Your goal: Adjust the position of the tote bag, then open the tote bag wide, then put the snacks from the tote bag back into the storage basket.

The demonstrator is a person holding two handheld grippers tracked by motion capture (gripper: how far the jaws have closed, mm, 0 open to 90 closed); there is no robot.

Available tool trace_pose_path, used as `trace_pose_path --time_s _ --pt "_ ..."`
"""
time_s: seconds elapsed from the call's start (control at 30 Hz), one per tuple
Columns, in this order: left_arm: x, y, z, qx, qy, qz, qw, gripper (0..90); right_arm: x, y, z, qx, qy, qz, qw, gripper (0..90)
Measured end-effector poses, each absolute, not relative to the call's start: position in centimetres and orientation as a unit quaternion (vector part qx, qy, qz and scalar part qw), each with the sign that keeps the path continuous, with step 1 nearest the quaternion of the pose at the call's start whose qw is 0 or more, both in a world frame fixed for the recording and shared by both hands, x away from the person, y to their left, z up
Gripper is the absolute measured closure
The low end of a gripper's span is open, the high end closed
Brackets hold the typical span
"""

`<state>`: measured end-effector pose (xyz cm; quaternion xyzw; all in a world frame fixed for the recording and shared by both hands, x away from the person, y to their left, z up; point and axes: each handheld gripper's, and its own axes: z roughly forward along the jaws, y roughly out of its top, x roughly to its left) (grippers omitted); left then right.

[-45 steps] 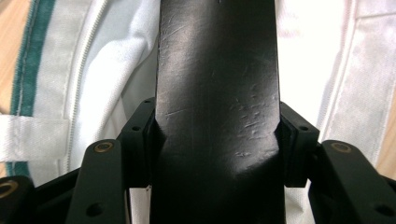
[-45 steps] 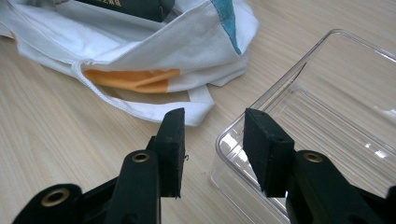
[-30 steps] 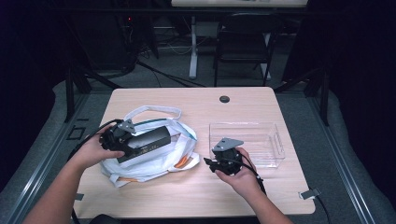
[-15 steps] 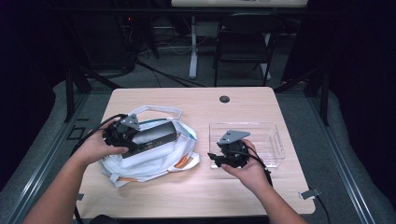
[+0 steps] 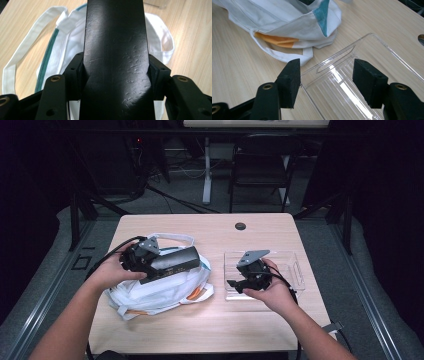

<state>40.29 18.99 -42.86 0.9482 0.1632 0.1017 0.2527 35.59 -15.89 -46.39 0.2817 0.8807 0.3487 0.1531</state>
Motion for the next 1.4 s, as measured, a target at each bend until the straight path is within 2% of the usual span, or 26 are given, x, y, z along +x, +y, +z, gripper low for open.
trace_pose_path --time_s 0.37,0.77,0.93,1.17,1.4 --pt "40.5 17.1 -42.3 0.951 0.142 0.101 0.255 43.3 36.5 -16.0 -44.5 0.237 0.902 0.33 0.147 36.9" --pt "40.7 15.4 -41.5 0.952 0.124 0.104 0.26 43.3 37.9 -16.1 -42.2 0.216 0.905 0.331 0.159 35.9" --pt "40.8 14.5 -41.3 0.952 0.117 0.1 0.265 43.2 38.3 -15.9 -41.4 0.204 0.912 0.324 0.149 35.6" --pt "40.8 13.3 -41.0 0.953 0.107 0.104 0.264 43.3 39.0 -15.8 -40.7 0.186 0.918 0.317 0.148 28.4" --pt "40.9 12.6 -40.7 0.954 0.099 0.101 0.264 43.3 39.5 -15.4 -40.4 0.165 0.926 0.301 0.159 25.6"
